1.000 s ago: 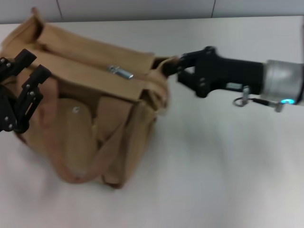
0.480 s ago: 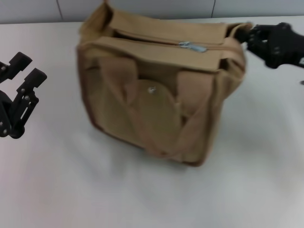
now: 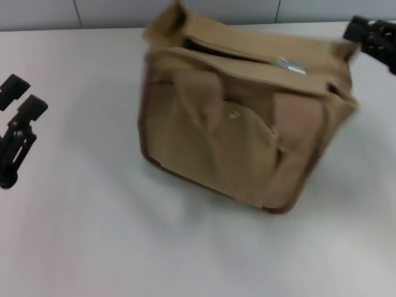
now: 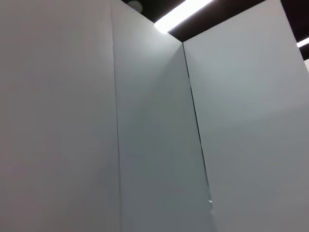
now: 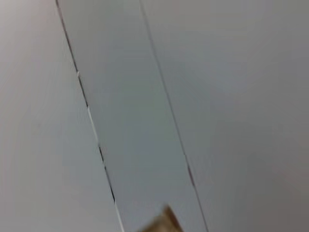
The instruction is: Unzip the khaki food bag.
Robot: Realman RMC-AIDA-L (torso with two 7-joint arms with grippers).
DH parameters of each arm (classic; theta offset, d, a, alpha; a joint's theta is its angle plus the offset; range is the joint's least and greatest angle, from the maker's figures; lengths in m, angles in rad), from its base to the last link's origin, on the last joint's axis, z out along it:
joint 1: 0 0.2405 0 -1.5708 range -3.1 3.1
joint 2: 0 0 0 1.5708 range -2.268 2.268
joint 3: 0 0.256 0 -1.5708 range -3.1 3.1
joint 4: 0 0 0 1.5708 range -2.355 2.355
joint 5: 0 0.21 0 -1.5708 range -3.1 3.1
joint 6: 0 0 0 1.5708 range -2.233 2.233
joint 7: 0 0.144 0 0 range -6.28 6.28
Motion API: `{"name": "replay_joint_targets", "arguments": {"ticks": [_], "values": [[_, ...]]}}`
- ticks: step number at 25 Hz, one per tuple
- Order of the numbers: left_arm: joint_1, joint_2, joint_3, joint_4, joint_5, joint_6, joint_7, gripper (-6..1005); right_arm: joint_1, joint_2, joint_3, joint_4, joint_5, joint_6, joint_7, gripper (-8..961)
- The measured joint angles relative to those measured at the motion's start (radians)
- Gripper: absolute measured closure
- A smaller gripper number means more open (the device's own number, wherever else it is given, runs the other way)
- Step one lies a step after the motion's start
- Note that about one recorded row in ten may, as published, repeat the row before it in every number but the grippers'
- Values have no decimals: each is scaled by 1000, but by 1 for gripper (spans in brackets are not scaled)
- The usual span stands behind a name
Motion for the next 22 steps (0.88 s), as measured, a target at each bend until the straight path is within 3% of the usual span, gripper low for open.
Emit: {"name": "replay_joint_targets", "arguments": {"ticks": [4,5,6,10,14,15,17,20,22], "values": [[13,21,28,39,48,13,-69,680,-40,17,76,-25,30,-118,-45,850],[17,38,34,76,101,18,-151,680,-57,22,77,-51,23,-199,-65,815],[17,38,34,76,101,18,-151,667,-57,22,77,-51,23,-199,-65,781],[2,62,36,196,289,27,-293,615,-56,25,-11,-122,-183,-413,-124,639],[-31,57,35,257,414,28,-366,563,-45,33,-97,-120,-260,-483,-159,486],[-57,50,34,269,476,27,-397,550,-43,48,-168,-120,-273,-482,-171,448],[-70,46,32,271,497,26,-406,486,-43,55,-192,-120,-276,-473,-174,228],[-97,39,26,270,538,24,-418,391,-39,77,-238,-120,-295,-430,-177,208],[-99,38,26,272,538,24,-418,327,-36,80,-240,-117,-298,-425,-177,195]]}}
